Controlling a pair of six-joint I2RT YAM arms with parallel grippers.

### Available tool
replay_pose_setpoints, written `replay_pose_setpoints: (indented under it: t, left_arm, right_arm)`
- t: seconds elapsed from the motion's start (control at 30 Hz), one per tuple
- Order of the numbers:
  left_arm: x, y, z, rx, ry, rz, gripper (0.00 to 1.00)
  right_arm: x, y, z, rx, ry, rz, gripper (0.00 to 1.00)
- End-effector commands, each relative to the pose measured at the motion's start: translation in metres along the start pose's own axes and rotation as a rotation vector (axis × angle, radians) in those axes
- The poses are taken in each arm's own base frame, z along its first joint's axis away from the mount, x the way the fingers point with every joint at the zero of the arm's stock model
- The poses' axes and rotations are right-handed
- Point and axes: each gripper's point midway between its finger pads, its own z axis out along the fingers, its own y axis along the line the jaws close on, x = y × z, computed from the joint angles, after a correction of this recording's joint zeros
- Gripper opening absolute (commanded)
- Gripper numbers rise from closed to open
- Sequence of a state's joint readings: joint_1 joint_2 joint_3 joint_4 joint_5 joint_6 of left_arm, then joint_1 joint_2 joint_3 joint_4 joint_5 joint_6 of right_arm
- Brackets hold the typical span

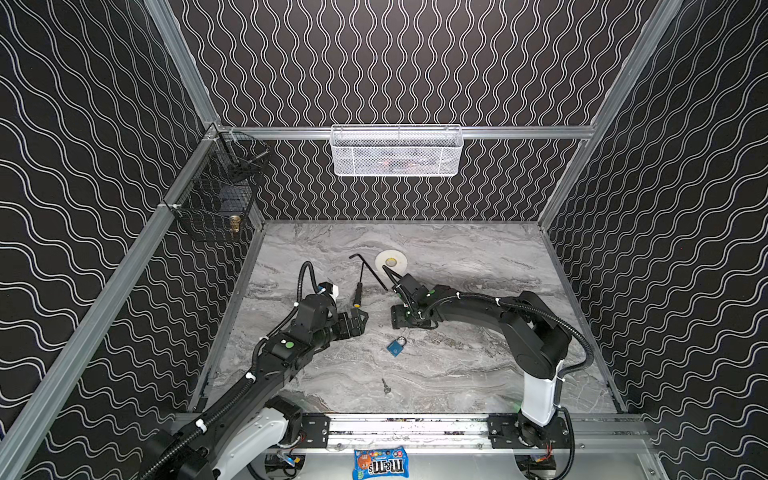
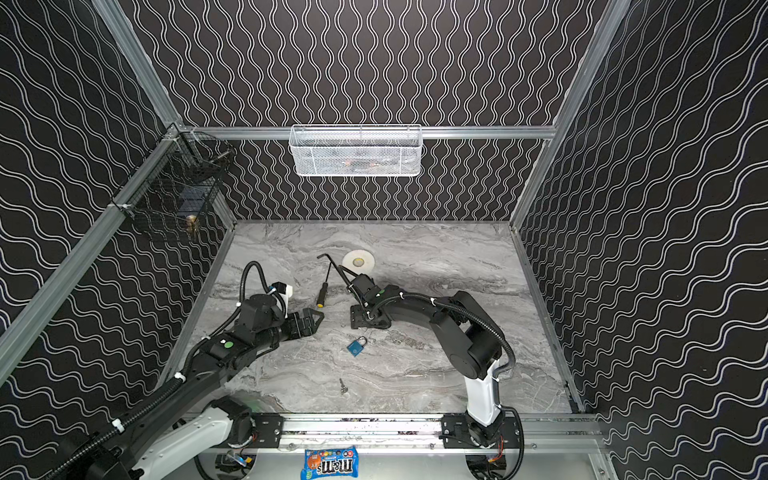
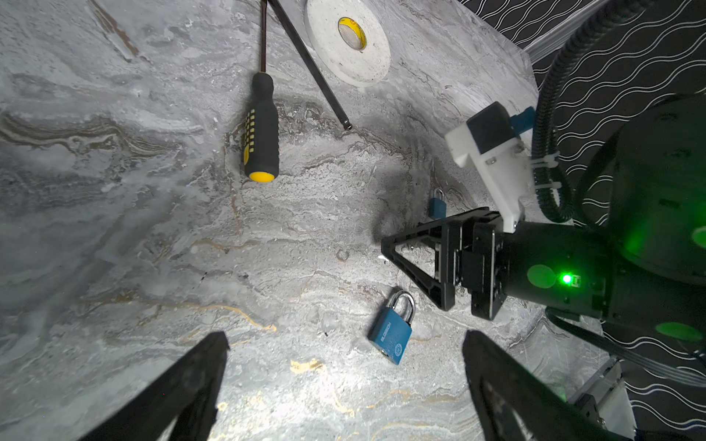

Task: Unlock with the key
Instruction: 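Lower the right gripper onto the silver key ring and close it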

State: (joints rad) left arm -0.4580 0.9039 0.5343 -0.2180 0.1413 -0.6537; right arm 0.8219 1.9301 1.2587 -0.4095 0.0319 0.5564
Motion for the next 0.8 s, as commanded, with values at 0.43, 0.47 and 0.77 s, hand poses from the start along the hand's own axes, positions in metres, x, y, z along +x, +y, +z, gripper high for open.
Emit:
replay_pose_setpoints:
  t: [0.43,0.47,0.77]
  left_arm:
    - [-0.007,-0.019,0.007,0.098,-0.009,-0.025,0.99]
    - [-0.007,-0.019,0.008,0.098,-0.006,-0.025,0.99]
    - [-0.005,-0.020,0.011,0.108,-0.003,-0.024,0.99]
  right_arm:
    - [0.009,-0.037,-0.028,0.044,0.017,0.208,0.46]
    - [0.008,-0.037,-0.027,0.048,0.014,0.226,0.44]
    - [0.000,-0.034,-0.020,0.058,-0.015,0.311,0.33]
